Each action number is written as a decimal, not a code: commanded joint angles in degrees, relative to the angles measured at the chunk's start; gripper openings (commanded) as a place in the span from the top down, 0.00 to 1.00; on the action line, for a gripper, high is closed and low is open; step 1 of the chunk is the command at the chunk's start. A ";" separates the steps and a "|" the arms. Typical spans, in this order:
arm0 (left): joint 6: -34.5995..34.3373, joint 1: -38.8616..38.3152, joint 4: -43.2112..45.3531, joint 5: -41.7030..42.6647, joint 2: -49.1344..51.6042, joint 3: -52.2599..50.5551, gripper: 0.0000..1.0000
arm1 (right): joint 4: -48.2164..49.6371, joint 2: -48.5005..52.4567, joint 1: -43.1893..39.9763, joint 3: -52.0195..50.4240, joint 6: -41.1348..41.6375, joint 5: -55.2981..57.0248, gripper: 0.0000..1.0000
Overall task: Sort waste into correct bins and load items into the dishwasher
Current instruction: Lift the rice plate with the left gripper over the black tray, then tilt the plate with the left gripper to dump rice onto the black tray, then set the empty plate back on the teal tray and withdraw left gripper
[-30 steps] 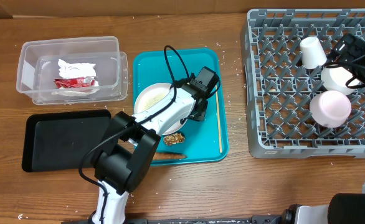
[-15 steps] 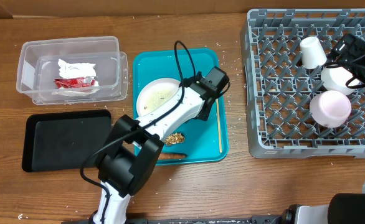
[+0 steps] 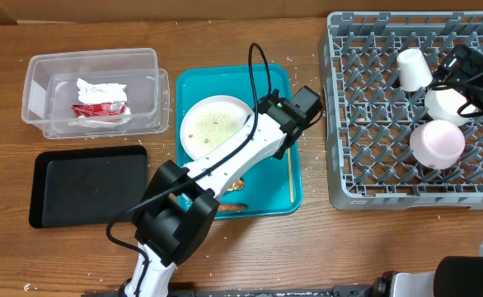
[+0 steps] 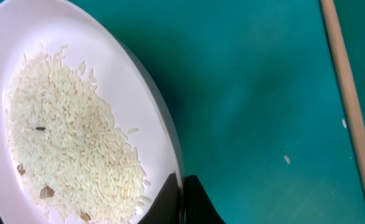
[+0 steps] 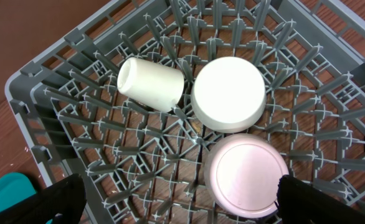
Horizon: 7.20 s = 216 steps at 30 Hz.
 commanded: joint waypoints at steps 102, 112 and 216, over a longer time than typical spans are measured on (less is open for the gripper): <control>-7.45 56.54 -16.59 46.58 -8.04 5.25 0.96 | 0.02 -0.24 -0.11 0.63 0.22 0.42 0.00; -3.17 59.54 -18.56 50.99 -8.04 5.33 0.96 | 0.02 -0.24 -0.11 0.63 0.22 0.39 0.00; -8.33 20.94 -2.75 36.20 -24.92 -0.76 0.96 | -0.09 -0.24 -0.11 0.63 0.22 0.42 0.00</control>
